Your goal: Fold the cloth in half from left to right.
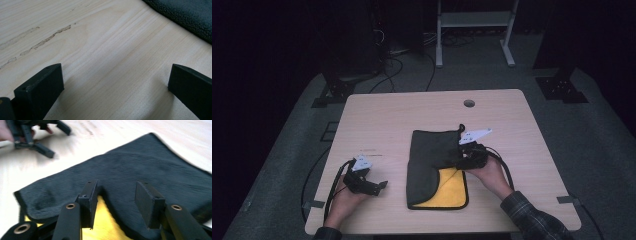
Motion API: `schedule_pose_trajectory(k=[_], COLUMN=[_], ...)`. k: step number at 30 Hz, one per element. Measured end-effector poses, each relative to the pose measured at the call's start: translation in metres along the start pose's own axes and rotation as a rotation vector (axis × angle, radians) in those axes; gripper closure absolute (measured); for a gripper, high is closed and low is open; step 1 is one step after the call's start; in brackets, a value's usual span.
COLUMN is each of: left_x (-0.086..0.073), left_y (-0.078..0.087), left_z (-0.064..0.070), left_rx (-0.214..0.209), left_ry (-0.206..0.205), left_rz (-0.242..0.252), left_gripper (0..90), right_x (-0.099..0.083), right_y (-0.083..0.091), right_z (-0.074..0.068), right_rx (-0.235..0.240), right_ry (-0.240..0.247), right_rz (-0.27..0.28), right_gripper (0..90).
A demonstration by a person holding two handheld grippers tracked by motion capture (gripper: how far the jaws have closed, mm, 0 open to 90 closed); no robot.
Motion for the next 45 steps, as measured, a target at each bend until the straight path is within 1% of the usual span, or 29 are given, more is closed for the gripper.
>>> schedule_pose_trajectory(k=[3, 5, 7, 9, 12, 16, 17, 19, 23, 26, 29, 34, 39, 42, 45], left_x=[0.000, 0.000, 0.000, 0.000, 0.000, 0.000, 0.000, 0.000, 0.000, 0.000, 0.000, 0.000, -0.001, 0.000, 0.000], left_y=[0.000, 0.000, 0.000, 0.000, 0.000, 0.000, 0.000, 0.000, 0.000, 0.000, 0.000, 0.001, 0.001, 0.000, 0.001], left_z=[0.000, 0.000, 0.000, 0.000, 0.000, 0.000, 0.000, 0.000, 0.000, 0.000, 0.000, 0.000, 0.000, 0.000, 0.000], left_rx=[0.000, 0.000, 0.000, 0.000, 0.000, 0.000, -0.001, 0.000, 0.000, 0.000, 0.000, -0.001, -0.001, 0.000, 0.000], left_ry=[0.000, 0.000, 0.000, 0.000, 0.000, 0.000, -0.001, 0.000, -0.001, 0.000, -0.002, -0.002, -0.002, 0.001, 0.001], left_rz=[0.000, 0.000, 0.000, 0.000, 0.000, 0.000, -0.003, 0.000, -0.001, 0.000, -0.002, -0.006, -0.005, 0.000, -0.001], left_gripper=[0.0, 0.0, 0.0, 0.0, 0.0, 0.0, 0.0, 0.0, 0.0, 0.0, 0.0, 0.0, 0.0, 0.0, 0.0], right_x=[-0.001, -0.003, -0.004, -0.007, -0.010, -0.015, -0.016, -0.016, -0.014, -0.013, -0.014, -0.027, -0.042, -0.052, -0.063], right_y=[-0.014, -0.023, -0.029, -0.036, -0.043, -0.048, -0.048, -0.047, -0.042, -0.030, -0.017, 0.001, 0.020, 0.027, 0.033], right_z=[-0.009, -0.013, -0.014, -0.015, -0.015, -0.012, -0.012, -0.012, -0.015, -0.021, -0.027, -0.040, -0.056, -0.063, -0.069], right_rx=[0.041, 0.059, 0.074, 0.092, 0.099, 0.106, 0.104, 0.101, 0.102, 0.104, 0.106, 0.098, 0.086, 0.084, 0.072], right_ry=[0.005, 0.006, 0.003, -0.009, -0.020, -0.046, -0.038, -0.029, -0.026, -0.019, -0.026, -0.007, -0.003, -0.010, -0.018], right_rz=[-0.021, -0.037, -0.051, -0.068, -0.086, -0.113, -0.116, -0.113, -0.107, -0.091, -0.078, -0.080, -0.080, -0.081, -0.100], right_gripper=[53.3, 53.9, 54.0, 55.9, 59.2, 72.9, 77.9, 82.7, 83.7, 83.6, 83.6, 83.8, 83.8, 83.8, 83.6])
Point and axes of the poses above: each handheld gripper's, and its own axes: y roughly backward along the jaws, x roughly out of its top, z roughly to its right, the point moved 8 cm from there along -y, roughly forward along the jaws, and after that the axes turned 8 degrees about x, right-handed, at the moved point
